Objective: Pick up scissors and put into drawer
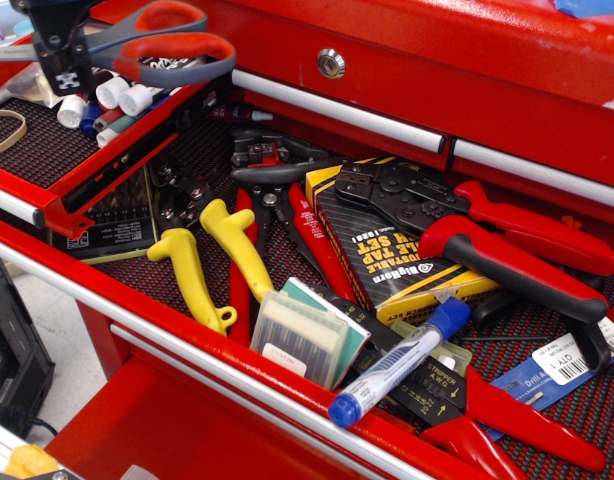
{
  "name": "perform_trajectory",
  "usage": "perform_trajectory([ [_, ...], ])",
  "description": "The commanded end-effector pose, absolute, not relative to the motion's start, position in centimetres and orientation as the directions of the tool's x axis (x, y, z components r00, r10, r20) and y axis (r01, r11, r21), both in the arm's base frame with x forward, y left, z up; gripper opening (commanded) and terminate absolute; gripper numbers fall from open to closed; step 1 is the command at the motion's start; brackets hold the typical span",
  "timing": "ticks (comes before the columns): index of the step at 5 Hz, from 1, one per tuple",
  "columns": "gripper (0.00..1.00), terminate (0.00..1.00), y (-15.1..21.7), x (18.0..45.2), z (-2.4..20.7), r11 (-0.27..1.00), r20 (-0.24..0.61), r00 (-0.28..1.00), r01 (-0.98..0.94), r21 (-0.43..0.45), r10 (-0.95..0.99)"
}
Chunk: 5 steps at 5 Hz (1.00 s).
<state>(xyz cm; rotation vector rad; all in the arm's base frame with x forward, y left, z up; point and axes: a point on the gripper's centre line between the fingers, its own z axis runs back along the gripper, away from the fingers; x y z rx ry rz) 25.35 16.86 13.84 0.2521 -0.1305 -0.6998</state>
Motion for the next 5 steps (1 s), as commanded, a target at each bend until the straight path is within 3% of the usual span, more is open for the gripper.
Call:
perform_trajectory([
  [1, 1.0, 0.0, 21.03, 26.8, 14.67, 0.702, 0.059, 0.727, 0.634, 0.325, -0.684],
  [4, 1.0, 0.0, 21.03, 26.8, 14.67, 0.702, 0.059, 0.727, 0.634, 0.325, -0.684],
  [5, 1.0, 1.0, 21.03, 26.8, 14.67, 0.702, 0.059, 0.727, 0.634, 0.325, -0.684],
])
